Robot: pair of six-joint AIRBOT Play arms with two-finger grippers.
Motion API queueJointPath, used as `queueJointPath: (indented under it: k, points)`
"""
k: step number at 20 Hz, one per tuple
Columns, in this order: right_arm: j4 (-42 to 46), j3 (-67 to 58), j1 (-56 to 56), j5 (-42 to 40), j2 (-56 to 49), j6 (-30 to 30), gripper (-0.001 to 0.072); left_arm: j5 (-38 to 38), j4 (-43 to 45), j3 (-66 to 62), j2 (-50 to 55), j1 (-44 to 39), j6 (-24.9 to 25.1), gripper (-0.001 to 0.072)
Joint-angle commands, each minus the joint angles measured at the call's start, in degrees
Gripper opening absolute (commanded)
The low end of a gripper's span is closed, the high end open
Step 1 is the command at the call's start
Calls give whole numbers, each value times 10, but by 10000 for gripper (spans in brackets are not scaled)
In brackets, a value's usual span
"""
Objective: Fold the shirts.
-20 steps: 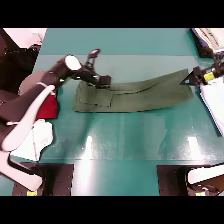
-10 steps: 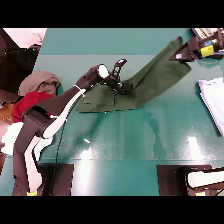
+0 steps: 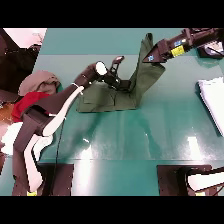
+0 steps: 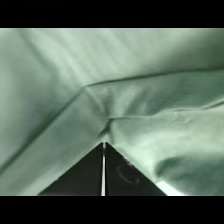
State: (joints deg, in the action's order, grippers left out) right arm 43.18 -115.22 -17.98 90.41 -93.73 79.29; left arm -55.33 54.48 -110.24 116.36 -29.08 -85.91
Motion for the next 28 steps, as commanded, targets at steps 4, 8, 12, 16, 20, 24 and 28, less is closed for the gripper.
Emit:
queueJointPath:
  k: [4, 8, 12, 16, 20, 24, 28]
  points:
    - [-3, 1, -82, -89, -17, -40, 16, -95, 143, -2, -127, 134, -11, 30]
    - [-39, 1, -186, -205, -92, -106, 19, -140, 148, -2, -216, 249, -6, 31]
    - [-77, -49, -269, -285, -204, -150, 446, -165, 148, -2, -277, 318, -7, 31]
    - [-68, 6, -257, -240, -174, -149, 405, -184, 138, -2, -293, 323, -6, 31]
    - [45, 130, -165, -165, -71, -134, 405, -203, 132, -2, -293, 301, 7, 31]
    - [80, 270, -35, -193, -12, -95, 624, -198, 132, -2, -288, 259, 11, 31]
    - [-12, 351, 65, -200, -45, -87, 694, -185, 132, -2, -280, 226, 34, 31]
